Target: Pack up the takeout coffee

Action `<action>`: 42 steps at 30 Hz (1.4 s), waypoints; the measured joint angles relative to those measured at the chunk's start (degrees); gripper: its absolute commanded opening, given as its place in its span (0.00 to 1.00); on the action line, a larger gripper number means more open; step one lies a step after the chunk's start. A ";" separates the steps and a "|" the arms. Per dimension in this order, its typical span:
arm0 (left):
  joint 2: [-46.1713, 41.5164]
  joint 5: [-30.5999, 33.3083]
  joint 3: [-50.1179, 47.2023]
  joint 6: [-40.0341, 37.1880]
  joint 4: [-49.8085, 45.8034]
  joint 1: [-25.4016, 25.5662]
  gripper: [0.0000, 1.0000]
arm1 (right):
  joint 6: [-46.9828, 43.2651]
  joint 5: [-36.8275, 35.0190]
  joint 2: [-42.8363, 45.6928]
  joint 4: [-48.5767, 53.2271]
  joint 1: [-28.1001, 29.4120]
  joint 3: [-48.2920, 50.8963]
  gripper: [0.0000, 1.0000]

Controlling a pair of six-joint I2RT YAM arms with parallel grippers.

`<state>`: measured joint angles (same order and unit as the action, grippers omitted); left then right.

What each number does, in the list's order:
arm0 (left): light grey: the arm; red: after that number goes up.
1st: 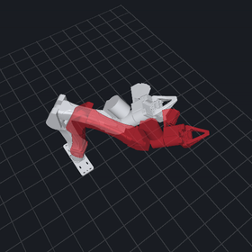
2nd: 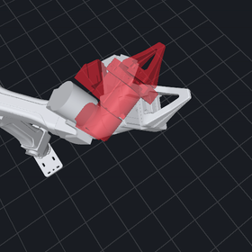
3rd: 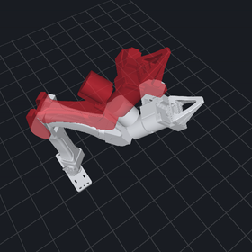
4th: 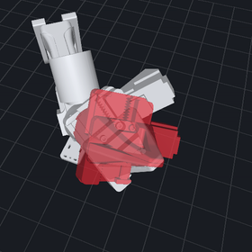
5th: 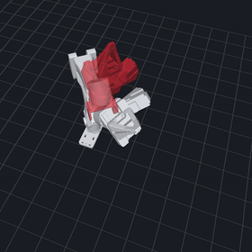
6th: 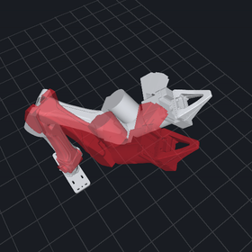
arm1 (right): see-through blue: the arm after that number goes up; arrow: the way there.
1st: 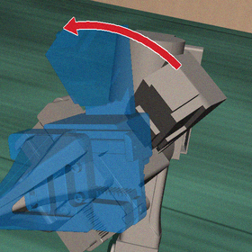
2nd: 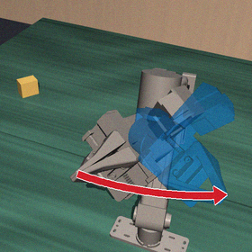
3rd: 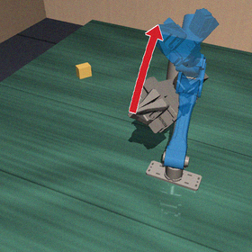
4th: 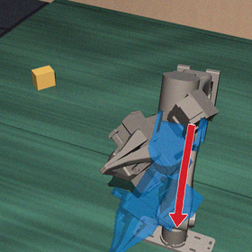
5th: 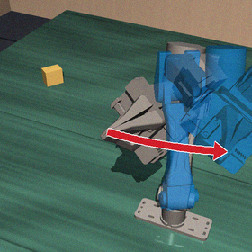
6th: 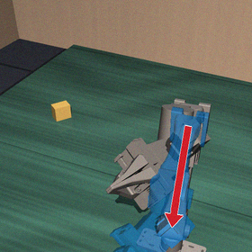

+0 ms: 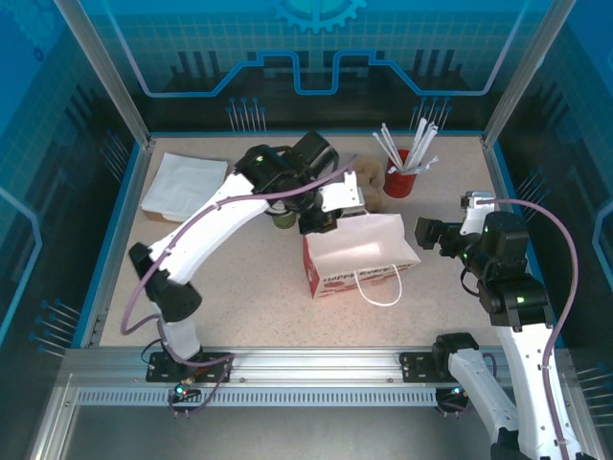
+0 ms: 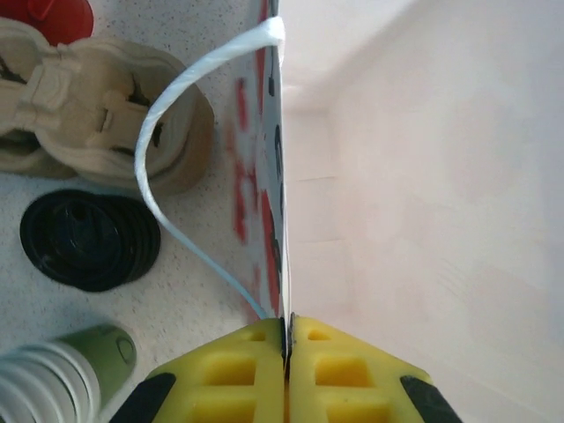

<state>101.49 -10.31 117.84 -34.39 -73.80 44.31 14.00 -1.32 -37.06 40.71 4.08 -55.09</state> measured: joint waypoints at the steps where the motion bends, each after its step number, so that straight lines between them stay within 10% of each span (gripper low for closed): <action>1: -2.60 0.07 -1.97 0.70 0.02 0.02 0.00 | 0.00 -0.15 0.00 0.00 0.00 0.00 1.00; 17: -33.51 8.66 -17.94 18.40 0.20 -1.25 0.00 | 4.02 -10.78 2.84 -0.11 0.02 -0.11 1.00; 42: -28.20 2.58 -1.95 35.98 10.75 -21.94 0.00 | 6.62 -11.89 0.68 -0.11 0.02 -0.11 1.00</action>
<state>73.30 -7.73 115.90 1.58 -63.05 22.37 20.62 -13.21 -36.38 40.60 4.10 -55.20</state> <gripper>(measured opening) 0.059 0.999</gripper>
